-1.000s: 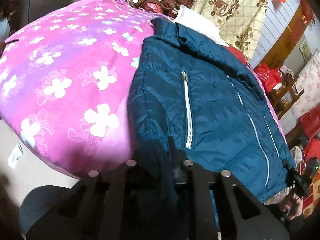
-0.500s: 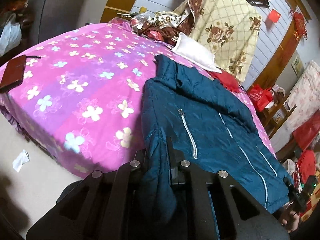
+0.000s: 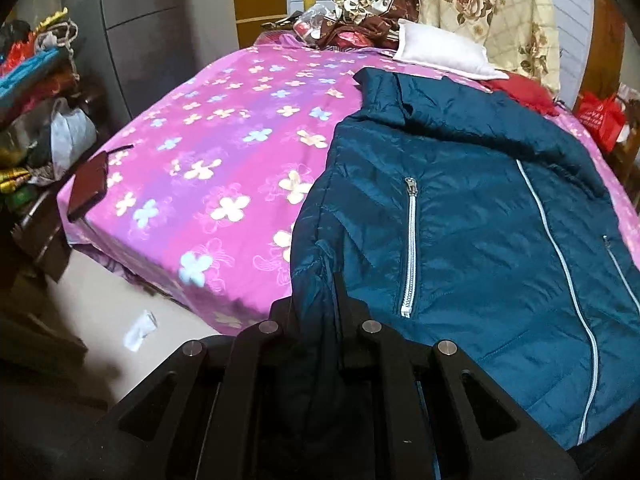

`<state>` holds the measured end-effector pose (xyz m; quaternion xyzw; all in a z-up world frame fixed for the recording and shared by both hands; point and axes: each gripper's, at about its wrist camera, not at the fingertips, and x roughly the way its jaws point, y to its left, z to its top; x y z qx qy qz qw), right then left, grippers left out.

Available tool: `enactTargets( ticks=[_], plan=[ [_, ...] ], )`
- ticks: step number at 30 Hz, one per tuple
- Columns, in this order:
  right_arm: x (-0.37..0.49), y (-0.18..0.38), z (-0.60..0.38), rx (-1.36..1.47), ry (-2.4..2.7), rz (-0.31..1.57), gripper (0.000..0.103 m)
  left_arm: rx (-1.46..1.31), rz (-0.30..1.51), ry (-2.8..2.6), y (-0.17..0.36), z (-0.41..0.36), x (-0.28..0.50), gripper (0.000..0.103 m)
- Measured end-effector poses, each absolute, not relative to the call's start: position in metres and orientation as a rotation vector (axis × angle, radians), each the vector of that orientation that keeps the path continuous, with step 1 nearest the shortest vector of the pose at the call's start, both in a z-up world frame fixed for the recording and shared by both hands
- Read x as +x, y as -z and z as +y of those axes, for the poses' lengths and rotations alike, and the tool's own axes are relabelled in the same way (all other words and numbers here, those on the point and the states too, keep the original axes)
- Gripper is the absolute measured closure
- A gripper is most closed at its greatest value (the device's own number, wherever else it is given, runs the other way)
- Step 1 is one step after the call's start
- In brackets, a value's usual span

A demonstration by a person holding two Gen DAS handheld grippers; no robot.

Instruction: Fold large clothes

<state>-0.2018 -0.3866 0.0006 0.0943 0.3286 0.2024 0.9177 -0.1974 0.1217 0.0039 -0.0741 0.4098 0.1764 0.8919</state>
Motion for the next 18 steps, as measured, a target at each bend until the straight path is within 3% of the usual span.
enactTargets(
  ticks=[18],
  plan=[
    [-0.2025,-0.0001,-0.3841,0.190,-0.397,0.681,0.093,-0.139,0.868,-0.374,-0.0002,0.1191,-0.1959,0.093]
  ],
)
